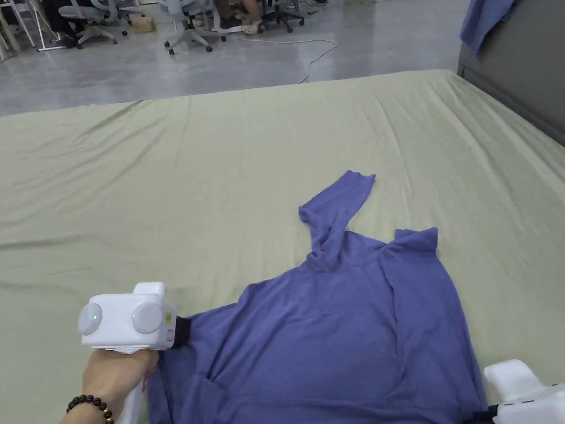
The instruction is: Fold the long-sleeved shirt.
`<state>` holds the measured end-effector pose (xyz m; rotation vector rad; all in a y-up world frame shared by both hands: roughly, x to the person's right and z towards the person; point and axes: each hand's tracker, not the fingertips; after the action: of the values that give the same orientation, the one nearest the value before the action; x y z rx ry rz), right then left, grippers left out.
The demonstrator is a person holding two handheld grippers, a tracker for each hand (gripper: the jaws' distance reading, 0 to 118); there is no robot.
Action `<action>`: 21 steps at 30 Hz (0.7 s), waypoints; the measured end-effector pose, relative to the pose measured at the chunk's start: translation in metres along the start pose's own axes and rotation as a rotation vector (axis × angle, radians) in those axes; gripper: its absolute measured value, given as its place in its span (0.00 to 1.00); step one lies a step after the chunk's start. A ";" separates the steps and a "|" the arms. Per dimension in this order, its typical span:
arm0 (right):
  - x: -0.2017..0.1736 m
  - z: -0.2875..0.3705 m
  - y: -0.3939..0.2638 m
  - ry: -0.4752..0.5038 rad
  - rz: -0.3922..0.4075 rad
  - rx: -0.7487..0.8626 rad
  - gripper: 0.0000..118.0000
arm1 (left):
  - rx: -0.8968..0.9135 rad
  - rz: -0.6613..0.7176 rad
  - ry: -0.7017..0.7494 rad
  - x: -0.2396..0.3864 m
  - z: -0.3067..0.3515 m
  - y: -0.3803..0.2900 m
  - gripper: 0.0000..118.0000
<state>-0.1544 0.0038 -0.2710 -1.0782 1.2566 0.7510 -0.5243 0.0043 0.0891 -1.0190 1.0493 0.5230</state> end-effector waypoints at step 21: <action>0.033 0.367 0.396 -0.342 -0.009 0.859 0.05 | 0.744 0.187 0.095 -0.048 0.346 0.283 0.01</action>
<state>-0.3747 0.4800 -0.4019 -0.2387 1.1002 0.2968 -0.6054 0.4453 0.0539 -0.2913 1.2930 0.1955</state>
